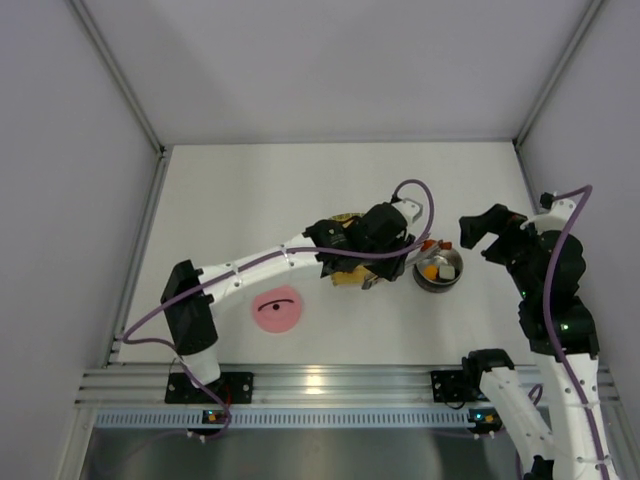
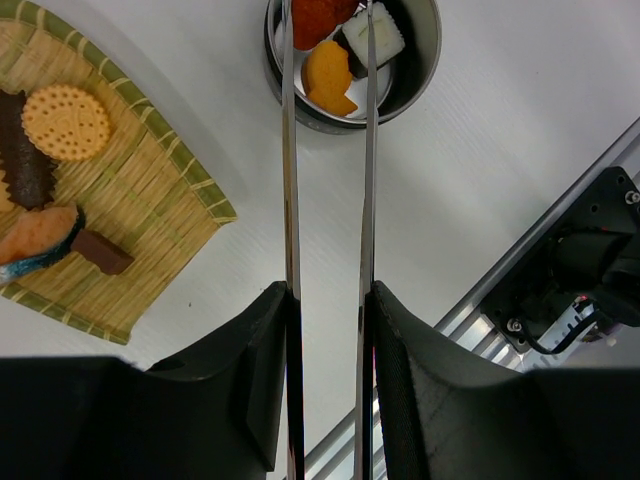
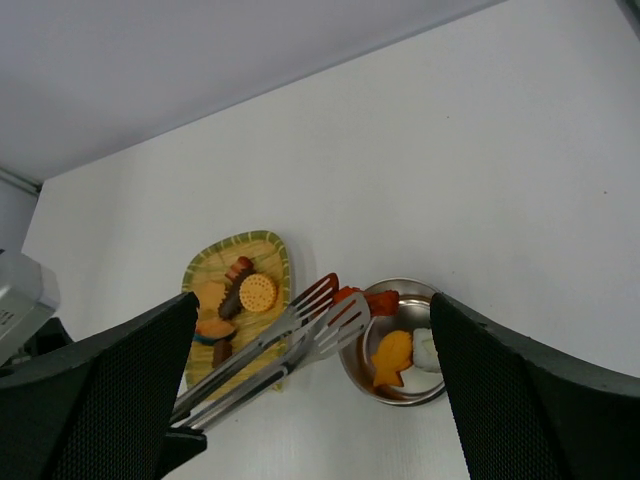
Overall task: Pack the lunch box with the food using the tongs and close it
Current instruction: Place the fake food in the packing box.
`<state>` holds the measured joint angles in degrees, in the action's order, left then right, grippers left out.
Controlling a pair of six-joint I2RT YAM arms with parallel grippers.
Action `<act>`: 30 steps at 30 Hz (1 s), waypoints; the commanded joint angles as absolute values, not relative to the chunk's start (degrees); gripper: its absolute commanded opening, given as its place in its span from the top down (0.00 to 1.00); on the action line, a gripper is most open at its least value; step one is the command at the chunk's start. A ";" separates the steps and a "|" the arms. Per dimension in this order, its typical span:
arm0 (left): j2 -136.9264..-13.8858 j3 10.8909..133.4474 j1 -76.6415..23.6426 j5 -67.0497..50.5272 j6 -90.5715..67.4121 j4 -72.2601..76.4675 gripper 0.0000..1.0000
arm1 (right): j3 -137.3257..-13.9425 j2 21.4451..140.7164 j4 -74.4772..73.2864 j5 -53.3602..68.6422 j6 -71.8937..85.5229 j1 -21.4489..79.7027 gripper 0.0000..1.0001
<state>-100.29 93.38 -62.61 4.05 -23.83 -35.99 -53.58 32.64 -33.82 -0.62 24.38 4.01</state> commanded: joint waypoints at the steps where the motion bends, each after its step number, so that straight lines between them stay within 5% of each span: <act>1: -101.86 96.94 -63.02 4.30 -23.64 -32.26 0.74 | -56.42 32.26 -34.63 -1.49 23.20 3.43 0.03; 21: -103.71 97.82 -63.02 2.64 -22.41 -31.46 0.46 | -55.99 31.99 -34.72 -1.85 22.85 3.43 0.02; 30: -100.47 96.33 -63.11 4.48 -22.59 -30.94 0.45 | -55.72 31.73 -34.98 -2.02 22.85 3.34 0.02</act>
<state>-104.53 95.26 -63.00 3.36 -22.76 -34.52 -54.17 32.62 -34.15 -1.08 23.55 4.01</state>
